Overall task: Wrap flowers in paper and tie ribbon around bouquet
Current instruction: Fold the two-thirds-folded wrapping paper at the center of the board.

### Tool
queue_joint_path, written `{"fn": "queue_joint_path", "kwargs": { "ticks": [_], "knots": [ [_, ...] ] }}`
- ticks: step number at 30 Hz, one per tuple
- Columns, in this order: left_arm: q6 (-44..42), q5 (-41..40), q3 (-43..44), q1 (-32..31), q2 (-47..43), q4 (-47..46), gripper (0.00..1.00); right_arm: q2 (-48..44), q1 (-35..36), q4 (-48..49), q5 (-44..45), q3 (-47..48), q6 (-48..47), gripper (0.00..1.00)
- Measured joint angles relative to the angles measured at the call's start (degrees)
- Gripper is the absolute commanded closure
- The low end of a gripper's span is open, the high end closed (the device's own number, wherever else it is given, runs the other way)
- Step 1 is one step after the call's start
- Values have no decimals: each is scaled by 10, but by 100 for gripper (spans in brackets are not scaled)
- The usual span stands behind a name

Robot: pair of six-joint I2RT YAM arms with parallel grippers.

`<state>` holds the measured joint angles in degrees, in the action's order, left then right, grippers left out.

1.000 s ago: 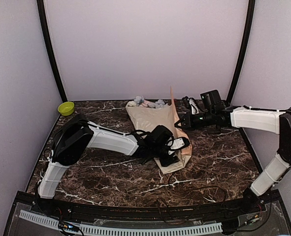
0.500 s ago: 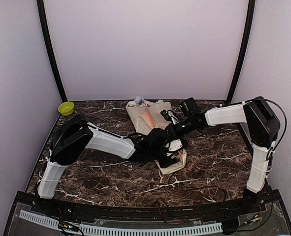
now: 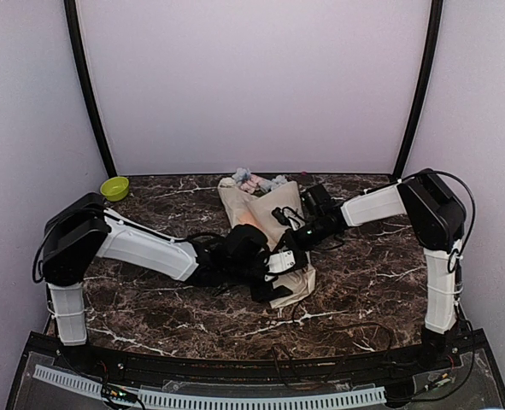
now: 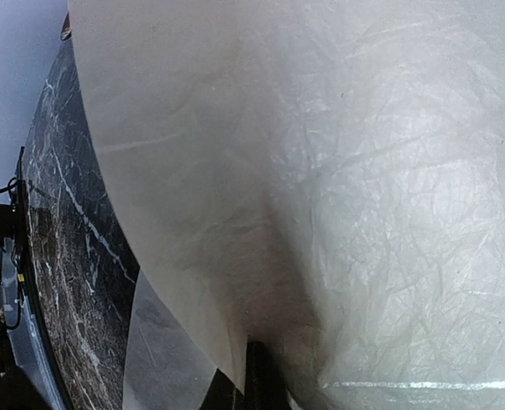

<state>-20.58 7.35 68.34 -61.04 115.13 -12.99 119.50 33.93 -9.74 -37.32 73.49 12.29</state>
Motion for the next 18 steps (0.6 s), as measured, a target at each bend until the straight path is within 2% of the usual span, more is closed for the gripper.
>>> {"fn": "queue_joint_path", "kwargs": {
  "ticks": [2, 4, 6, 12, 18],
  "knots": [
    [16, 22, -46, 5, -54, -9, 41, 0, 2, 0, 6, 0, 0, 100],
    [54, 45, -68, 19, -92, -15, 57, 0, 3, 1, 14, 0, 0, 100],
    [117, 65, -69, 57, -106, -26, 62, 0, 4, 1, 19, 0, 0, 100],
    [314, 62, -79, 216, -81, -53, 62, 0, 12, 3, 35, 0, 3, 100],
    [391, 42, -70, 214, -30, -27, 61, -4, 18, 3, 50, 0, 3, 100]
  ]
}}
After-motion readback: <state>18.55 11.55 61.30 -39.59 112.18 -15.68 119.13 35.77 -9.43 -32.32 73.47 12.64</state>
